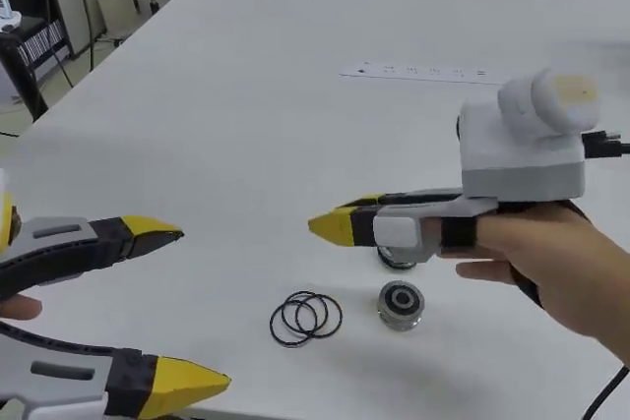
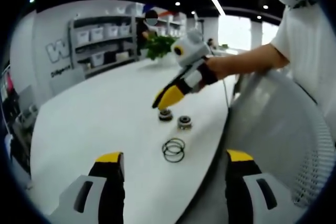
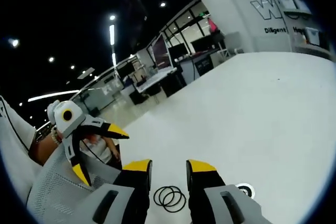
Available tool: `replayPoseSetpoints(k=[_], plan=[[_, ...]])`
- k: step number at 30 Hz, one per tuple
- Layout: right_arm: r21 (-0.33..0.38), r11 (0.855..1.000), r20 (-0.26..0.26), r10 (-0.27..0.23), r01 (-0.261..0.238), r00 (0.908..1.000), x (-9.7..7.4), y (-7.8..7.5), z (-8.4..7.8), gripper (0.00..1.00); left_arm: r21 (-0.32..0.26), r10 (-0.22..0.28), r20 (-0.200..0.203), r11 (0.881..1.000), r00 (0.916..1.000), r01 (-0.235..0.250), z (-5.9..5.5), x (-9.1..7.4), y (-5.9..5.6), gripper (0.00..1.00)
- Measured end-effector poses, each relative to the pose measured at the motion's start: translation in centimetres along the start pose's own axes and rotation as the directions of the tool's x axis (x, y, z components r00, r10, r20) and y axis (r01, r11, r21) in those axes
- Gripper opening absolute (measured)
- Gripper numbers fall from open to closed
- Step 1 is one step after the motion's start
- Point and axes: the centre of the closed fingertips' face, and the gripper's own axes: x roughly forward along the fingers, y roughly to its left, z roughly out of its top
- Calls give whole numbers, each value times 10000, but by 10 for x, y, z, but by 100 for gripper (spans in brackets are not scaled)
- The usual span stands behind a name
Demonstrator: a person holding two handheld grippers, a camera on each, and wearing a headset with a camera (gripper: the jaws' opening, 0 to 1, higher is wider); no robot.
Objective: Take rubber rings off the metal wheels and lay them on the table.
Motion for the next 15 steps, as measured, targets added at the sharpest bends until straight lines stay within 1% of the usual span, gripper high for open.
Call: replayPoseSetpoints(k=[3,4,5,7,8,11,15], plan=[[-591,9982,484,-43,72,9988,-8,2,16,29,125,89,90,9999,9999,-90,8,-2,4,80],[-686,9976,553,-69,107,9984,-10,2,19,30,142,104,140,9998,9998,-106,11,-3,5,81],[-833,9962,686,-186,243,9975,-13,0,23,31,156,95,267,9998,9996,-99,17,-3,6,81],[-951,9939,747,-494,564,9960,-18,-6,27,31,246,16,412,9997,9992,-26,25,-3,6,81],[-1092,9910,843,-679,770,9941,-22,-10,30,31,410,-56,503,9992,9987,36,32,-3,6,81],[-1078,9872,1007,-1068,1175,9892,-31,-21,34,31,764,-93,647,9971,9979,43,46,-2,7,81],[-829,9833,1383,-1498,1621,9790,-43,-35,41,30,1185,-251,838,9928,9962,151,67,2,8,82]])
